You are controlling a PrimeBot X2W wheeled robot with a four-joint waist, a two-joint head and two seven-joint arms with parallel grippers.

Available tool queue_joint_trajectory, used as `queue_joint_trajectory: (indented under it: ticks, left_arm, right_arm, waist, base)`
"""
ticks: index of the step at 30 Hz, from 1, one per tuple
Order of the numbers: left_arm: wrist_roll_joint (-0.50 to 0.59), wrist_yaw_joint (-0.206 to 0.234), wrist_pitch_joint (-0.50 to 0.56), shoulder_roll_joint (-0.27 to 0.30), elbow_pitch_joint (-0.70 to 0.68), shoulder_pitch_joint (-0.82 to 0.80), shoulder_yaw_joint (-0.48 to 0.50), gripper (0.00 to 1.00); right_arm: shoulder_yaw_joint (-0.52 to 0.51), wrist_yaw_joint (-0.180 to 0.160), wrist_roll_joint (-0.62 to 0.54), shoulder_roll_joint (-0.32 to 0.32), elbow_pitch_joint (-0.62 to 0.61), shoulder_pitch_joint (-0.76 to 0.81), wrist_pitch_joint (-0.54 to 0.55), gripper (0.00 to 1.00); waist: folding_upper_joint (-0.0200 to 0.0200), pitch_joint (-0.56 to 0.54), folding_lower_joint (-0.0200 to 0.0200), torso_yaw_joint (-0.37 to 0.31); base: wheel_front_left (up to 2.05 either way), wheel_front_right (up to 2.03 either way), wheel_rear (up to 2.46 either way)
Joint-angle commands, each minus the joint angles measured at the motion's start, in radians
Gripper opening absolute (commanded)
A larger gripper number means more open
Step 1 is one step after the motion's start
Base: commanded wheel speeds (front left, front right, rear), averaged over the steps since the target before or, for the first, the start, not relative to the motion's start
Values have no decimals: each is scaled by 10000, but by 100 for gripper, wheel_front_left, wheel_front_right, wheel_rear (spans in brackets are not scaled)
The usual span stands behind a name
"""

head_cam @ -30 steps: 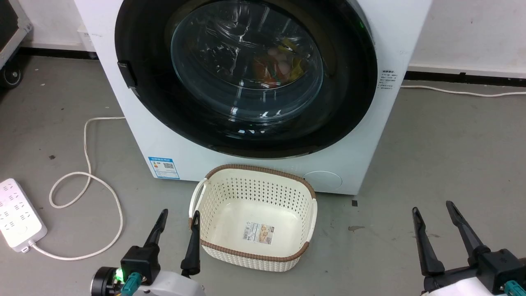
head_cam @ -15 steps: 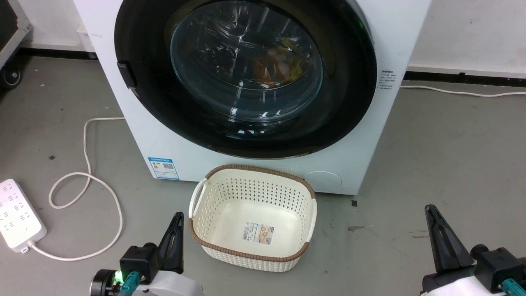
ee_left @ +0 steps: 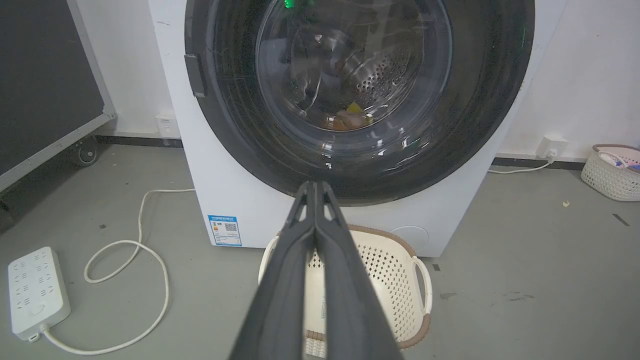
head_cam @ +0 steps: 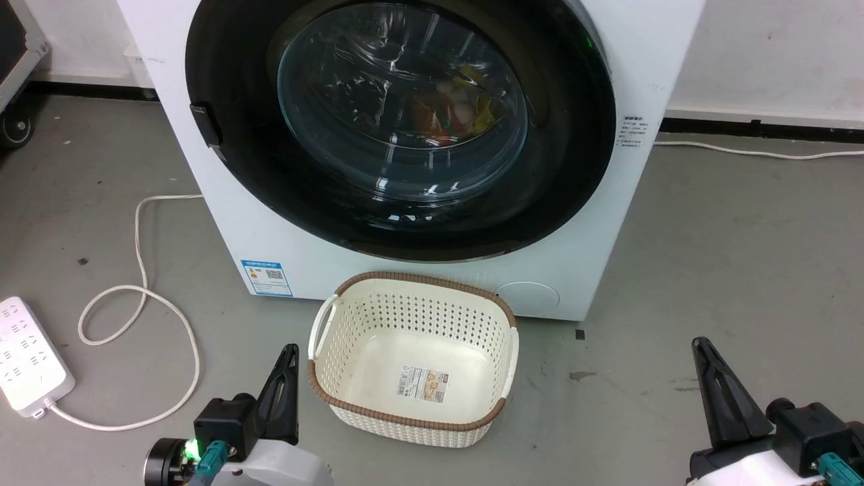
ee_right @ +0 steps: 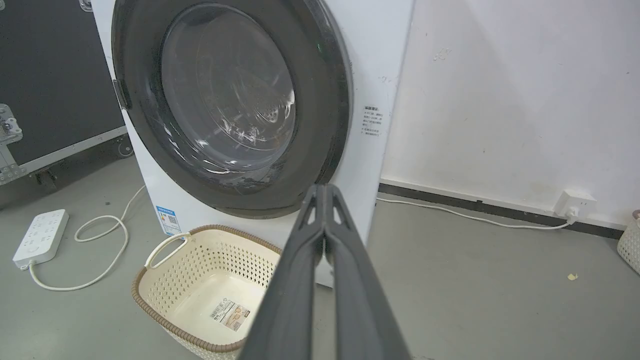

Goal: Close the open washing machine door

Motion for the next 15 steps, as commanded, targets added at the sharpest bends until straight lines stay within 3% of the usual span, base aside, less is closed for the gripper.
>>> queue_joint_trajectory:
  ticks: [1,15]
  left_arm:
    - [94,46,51,-3,-75,60,45,0]
    - [241,79,337,-11,-315,95,145,0]
  right_arm:
    - [16,-1,-2,9,-18,-83,52,0]
    - [99,-2,-3,14,-28,-149,340,0]
  waist:
    - [0,-2,0,-3]
    - [0,-29,0,-46]
  base:
    - [0,0,0]
    - [0,0,0]
